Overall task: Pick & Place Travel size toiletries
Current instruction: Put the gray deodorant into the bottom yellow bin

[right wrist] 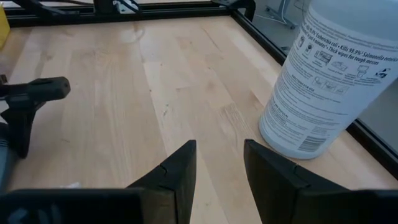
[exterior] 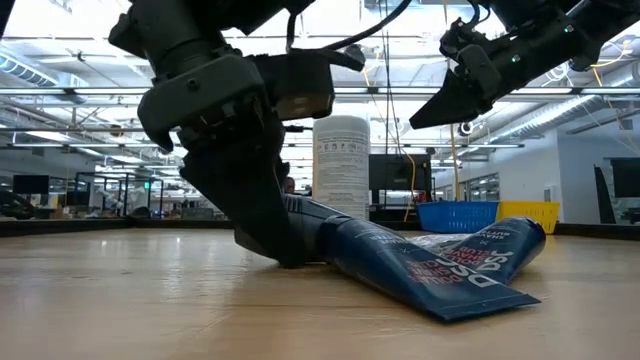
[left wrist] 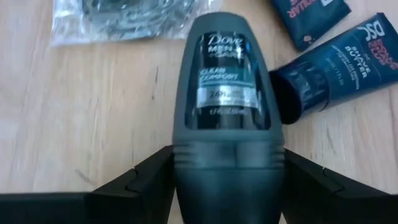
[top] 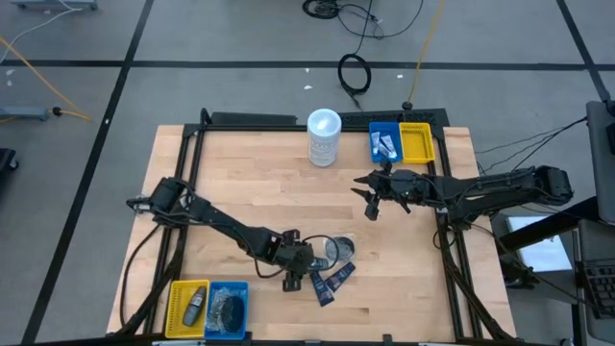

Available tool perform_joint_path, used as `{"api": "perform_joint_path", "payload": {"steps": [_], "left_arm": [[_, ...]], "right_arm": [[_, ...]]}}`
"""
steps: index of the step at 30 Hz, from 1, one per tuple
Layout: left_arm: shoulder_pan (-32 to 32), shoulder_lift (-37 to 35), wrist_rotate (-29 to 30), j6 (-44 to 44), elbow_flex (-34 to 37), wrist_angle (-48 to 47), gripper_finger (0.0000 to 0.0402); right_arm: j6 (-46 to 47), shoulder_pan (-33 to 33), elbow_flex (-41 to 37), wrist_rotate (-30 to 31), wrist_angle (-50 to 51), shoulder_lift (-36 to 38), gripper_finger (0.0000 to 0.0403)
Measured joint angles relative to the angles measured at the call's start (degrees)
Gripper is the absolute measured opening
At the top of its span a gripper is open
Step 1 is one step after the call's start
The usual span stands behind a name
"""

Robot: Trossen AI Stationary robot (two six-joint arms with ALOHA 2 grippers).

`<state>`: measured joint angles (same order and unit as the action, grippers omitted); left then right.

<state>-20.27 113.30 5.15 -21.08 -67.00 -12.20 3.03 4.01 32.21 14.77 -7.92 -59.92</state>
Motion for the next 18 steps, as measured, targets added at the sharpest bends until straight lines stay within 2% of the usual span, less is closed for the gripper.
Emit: {"api": "perform_joint_path", "payload": {"steps": [8,13,18], "left_arm": [[0.02,0.04,0.06,1.94,0.04,-1.16,0.0236],[0.01,-0.02,-0.45,3.53,0.04,-0.92,0.0182],[0.02,-0.02,-0.48,4.48,0.04,-1.04,0.0181]], "right_arm": [[0.59,0.00,0.00,0.03,-0.02,0.00,0.0125],[0.61,0.00,0.00,0.04,-0.02,0.00,0.0125],[0.61,0.00,0.00,0.06,-0.02,0.00,0.0125]]}}
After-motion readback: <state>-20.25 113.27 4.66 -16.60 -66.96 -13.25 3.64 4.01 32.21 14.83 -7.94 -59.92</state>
